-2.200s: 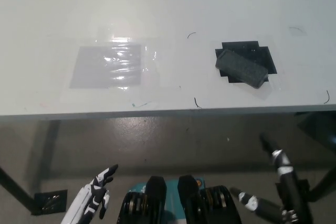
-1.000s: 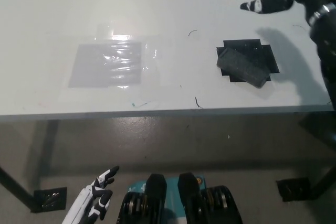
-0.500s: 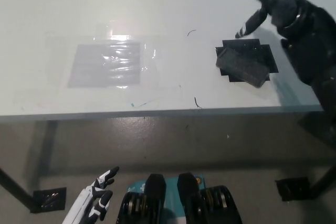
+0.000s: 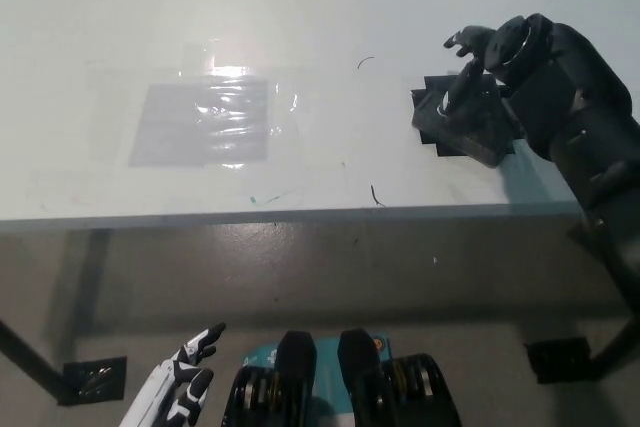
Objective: A whiteboard eraser is kept on the black marked spot on the table infront of the robot and the robot uses its right hand to swipe it back and forth on the table twice to clean it
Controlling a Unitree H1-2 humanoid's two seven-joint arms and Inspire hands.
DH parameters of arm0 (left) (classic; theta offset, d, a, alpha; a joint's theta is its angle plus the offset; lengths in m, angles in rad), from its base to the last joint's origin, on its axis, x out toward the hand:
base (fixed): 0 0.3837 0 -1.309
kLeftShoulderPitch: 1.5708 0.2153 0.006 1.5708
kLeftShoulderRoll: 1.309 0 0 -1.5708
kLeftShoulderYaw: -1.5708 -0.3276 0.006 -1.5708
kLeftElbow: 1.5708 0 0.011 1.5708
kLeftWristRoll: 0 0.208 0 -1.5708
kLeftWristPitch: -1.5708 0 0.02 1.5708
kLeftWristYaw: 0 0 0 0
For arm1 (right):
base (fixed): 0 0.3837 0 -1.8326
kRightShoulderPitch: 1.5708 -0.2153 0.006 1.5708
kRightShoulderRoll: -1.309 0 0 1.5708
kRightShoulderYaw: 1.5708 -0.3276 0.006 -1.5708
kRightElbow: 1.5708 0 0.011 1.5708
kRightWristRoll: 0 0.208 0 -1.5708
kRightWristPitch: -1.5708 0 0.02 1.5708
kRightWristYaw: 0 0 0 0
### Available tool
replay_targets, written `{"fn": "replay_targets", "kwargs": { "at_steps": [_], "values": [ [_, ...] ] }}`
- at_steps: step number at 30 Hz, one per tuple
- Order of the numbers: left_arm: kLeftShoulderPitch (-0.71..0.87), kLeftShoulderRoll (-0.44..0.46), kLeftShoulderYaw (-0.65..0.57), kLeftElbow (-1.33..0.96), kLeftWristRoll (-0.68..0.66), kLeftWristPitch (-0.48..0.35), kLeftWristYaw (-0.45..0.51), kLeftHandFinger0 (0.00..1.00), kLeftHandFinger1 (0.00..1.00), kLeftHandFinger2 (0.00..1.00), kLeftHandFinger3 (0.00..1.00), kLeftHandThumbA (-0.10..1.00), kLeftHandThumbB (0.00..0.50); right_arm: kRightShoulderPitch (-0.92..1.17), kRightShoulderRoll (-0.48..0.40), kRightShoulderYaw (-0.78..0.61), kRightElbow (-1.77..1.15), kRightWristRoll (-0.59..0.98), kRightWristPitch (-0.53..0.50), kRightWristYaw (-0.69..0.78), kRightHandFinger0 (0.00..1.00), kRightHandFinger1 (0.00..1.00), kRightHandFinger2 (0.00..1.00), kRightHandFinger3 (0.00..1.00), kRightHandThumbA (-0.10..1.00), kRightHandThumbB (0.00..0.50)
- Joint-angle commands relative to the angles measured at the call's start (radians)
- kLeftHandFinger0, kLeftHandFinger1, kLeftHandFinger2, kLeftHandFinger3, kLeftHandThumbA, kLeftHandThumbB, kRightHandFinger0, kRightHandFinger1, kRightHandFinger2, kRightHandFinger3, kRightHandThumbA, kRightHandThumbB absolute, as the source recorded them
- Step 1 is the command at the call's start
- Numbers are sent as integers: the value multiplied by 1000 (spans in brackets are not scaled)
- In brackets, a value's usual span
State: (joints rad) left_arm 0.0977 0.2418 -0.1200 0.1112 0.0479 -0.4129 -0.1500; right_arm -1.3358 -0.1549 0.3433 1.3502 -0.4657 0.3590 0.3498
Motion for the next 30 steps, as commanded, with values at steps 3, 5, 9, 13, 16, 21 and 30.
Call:
{"fn": "replay_targets", "kwargs": {
  "at_steps": [3, 5, 9, 13, 16, 21, 30],
  "values": [
    [12, 8, 7, -31, -14, -28, -15, 1000, 1000, 1000, 1000, 923, 411, -49, -2, 22, 11, 10, -13, 33, 1000, 1000, 1000, 1000, 1000, 225],
    [11, 8, 7, -34, -11, -24, -15, 1000, 1000, 1000, 1000, 926, 423, -39, -6, 21, 20, 16, -6, 33, 1000, 1000, 1000, 1000, 1000, 216],
    [9, 11, 9, -35, -10, -28, -16, 1000, 1000, 1000, 1000, 929, 421, -30, -16, 59, 41, -11, -7, 29, 1000, 1000, 1000, 1000, 1000, 205],
    [4, 15, 13, -36, -11, -30, -18, 1000, 1000, 1000, 1000, 929, 421, -21, -30, 66, 52, -2, -24, 29, 1000, 1000, 1000, 1000, 1000, 179],
    [6, 14, 14, -34, -13, -31, -21, 1000, 1000, 1000, 1000, 930, 429, -12, -36, 85, 52, -11, -47, 44, 1000, 1000, 1000, 1000, 1000, 148],
    [7, 11, 13, -29, -22, -37, -26, 1000, 1000, 1000, 1000, 926, 432, 2, -35, 146, 58, -53, -17, 40, 1000, 1000, 1000, 1000, 1000, 231],
    [0, 12, 14, -29, -16, -40, -27, 1000, 1000, 1000, 1000, 923, 431, 25, -18, 191, 48, -80, 64, -190, 985, 1000, 1000, 1000, 1000, 356]
  ]
}}
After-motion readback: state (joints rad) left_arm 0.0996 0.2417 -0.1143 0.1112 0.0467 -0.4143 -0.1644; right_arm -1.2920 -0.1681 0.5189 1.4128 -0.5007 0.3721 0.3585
